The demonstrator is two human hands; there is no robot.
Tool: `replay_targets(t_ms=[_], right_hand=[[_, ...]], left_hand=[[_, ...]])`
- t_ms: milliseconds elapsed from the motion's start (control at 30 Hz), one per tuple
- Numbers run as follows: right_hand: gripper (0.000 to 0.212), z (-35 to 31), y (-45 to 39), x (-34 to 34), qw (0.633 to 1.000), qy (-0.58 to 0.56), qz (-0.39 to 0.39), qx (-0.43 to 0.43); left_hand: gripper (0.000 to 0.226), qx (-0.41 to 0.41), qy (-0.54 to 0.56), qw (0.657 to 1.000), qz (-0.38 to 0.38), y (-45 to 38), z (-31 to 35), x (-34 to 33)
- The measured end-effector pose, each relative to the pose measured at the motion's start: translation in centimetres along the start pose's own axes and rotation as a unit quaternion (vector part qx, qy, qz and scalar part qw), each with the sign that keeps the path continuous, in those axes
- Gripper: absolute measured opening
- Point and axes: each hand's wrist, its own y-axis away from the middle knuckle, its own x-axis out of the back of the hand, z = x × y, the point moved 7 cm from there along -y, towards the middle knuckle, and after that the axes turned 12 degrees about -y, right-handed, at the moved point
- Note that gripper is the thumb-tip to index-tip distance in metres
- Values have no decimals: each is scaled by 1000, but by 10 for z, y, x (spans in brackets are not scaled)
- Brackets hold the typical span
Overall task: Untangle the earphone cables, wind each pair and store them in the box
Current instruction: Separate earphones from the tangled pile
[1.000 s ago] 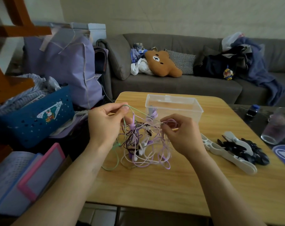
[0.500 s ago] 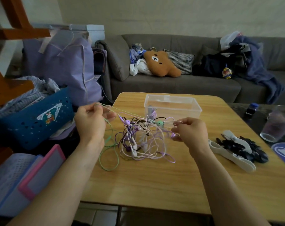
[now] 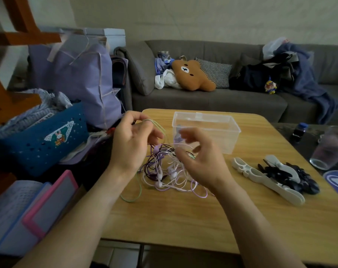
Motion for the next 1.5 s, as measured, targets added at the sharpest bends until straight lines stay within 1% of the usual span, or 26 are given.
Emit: replay_targets(t_ms=[33, 100, 167, 267, 300, 367, 433, 467, 500, 533, 600, 667, 733, 800, 900, 967, 1033, 1067, 1133, 1167, 1233, 1300, 1367, 1400, 1467, 1500], right_hand=[[22, 4, 0, -3, 1000, 25, -13, -11], [5, 13, 0, -5, 997, 65, -33, -36], [11, 18, -2, -1, 995, 89, -23, -43], [23, 15, -6, 14, 993, 110, 22, -41], [26, 14, -6, 19, 994, 86, 41, -46], [27, 12, -6, 29, 994, -5, 92, -60], [24, 5, -5, 36, 985, -87, 141, -49], [20, 0, -5, 37, 981, -119, 147, -38], [16, -3, -6, 34, 979, -151, 133, -31], [12, -5, -6, 28, 977, -185, 101, -29], [5, -6, -2, 9, 972, -230, 19, -41], [14, -4, 5, -7, 978, -196, -42, -54], [25, -3, 7, -15, 986, -140, -71, -53], [25, -2, 5, -13, 988, -128, -77, -47], [14, 1, 1, -8, 994, -67, -82, -31], [13, 6, -1, -3, 997, -41, -47, -36], [7, 7, -4, 7, 998, -52, -9, -39], [1, 6, -4, 9, 997, -60, -18, -41], [19, 5, -3, 6, 994, -67, -70, -50], [24, 6, -2, 3, 993, -62, -89, -54], [21, 7, 1, -2, 995, -31, -80, -40], [9, 8, 0, -4, 998, -25, -51, -15], [12, 6, -1, -4, 999, -34, -39, -2], [14, 4, -1, -1, 999, -40, -32, -1], [15, -1, -3, 5, 998, -66, -8, -1], [15, -2, -4, 9, 996, -87, 12, -8]], left_hand=[[4, -7, 12, 1000, -17, 1, 2, -3], [9, -11, 29, 999, -14, 1, 3, -3], [16, -5, 34, 999, 15, -3, -2, 3], [19, 20, 37, 997, 60, -6, -13, 11], [19, 25, 35, 997, 69, -7, -15, 12], [20, 30, 32, 997, 69, -7, -17, 10], [21, 33, 32, 998, 49, -5, -18, 4], [22, 37, 36, 998, 33, -4, -18, 0], [22, 42, 45, 998, 16, -2, -17, -4], [21, 48, 62, 997, -2, -1, -17, -8], [20, 62, 107, 992, -35, 2, -13, -15], [22, 72, 133, 987, -60, 5, -8, -21], [24, 70, 139, 985, -78, 8, -2, -25], [24, 59, 142, 984, -89, 9, 3, -26], [25, 53, 155, 982, -93, 9, 5, -23], [23, 47, 120, 987, -95, 9, 2, -23], [22, 49, 75, 992, -90, 10, -5, -25], [22, 54, 64, 993, -84, 11, -8, -25], [20, 63, 71, 992, -81, 12, -11, -26], [20, 66, 82, 990, -89, 12, -8, -27], [20, 68, 112, 983, -125, 14, -1, -33], [20, 59, 128, 977, -163, 18, 7, -39], [17, 43, 129, 976, -168, 19, 10, -38], [14, 33, 117, 979, -166, 19, 10, -37], [3, 7, 49, 987, -151, 16, 7, -31], [8, -6, -4, 990, -140, 15, 3, -29]])
